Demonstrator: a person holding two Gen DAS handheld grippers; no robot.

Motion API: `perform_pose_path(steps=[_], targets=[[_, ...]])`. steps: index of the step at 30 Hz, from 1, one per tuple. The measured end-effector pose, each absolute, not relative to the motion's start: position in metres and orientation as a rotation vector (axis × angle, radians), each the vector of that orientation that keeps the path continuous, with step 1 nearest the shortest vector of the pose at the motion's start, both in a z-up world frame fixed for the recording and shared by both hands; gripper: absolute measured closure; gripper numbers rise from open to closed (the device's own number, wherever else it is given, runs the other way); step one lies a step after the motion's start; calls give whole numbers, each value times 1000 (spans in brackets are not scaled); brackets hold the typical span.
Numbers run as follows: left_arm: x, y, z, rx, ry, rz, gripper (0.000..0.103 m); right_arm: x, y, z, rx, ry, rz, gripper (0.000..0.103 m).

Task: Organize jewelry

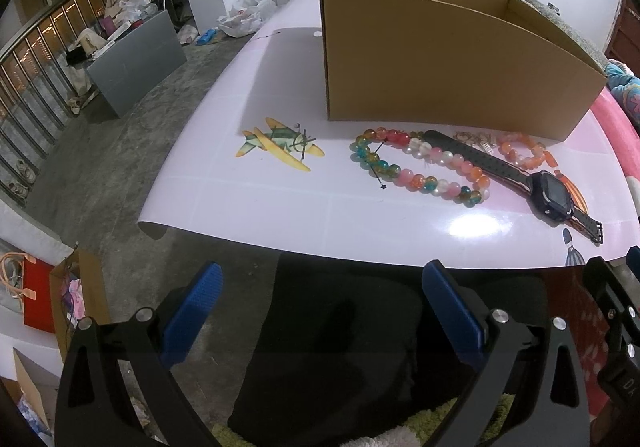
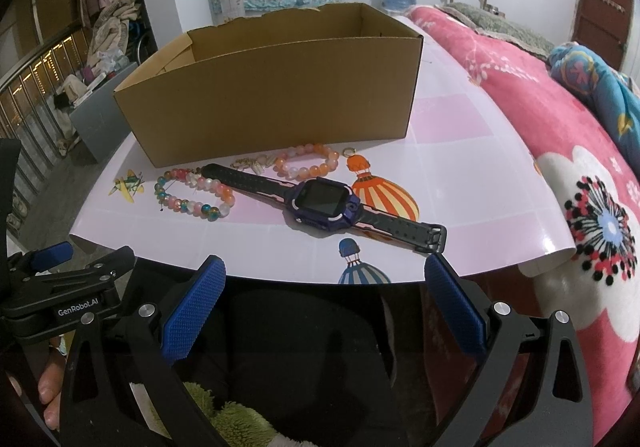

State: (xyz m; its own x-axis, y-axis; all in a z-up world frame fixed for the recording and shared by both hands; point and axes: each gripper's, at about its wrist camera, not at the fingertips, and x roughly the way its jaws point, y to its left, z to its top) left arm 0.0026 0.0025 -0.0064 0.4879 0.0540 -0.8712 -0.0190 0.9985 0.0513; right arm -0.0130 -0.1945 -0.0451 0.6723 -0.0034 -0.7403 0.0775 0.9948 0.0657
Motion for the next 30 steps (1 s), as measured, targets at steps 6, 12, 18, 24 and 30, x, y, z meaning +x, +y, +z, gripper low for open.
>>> perform_pose_path(steps=[6, 12, 18, 24, 30], targets=[[2, 2, -6, 37, 1060, 42, 5, -13, -194, -46, 95, 833, -47, 8], [2, 6, -9, 30, 1069, 40, 6, -14, -194, -45, 92, 831, -51, 8], [4, 8, -9, 39, 1065, 27, 6, -14, -196, -45, 82, 820, -69, 8], [9, 17, -4, 25, 1020, -9, 6, -10, -195, -42, 61, 812, -84, 8], [26, 25, -6, 12, 1045, -51, 6, -6, -191, -42, 34, 808, -92, 8]])
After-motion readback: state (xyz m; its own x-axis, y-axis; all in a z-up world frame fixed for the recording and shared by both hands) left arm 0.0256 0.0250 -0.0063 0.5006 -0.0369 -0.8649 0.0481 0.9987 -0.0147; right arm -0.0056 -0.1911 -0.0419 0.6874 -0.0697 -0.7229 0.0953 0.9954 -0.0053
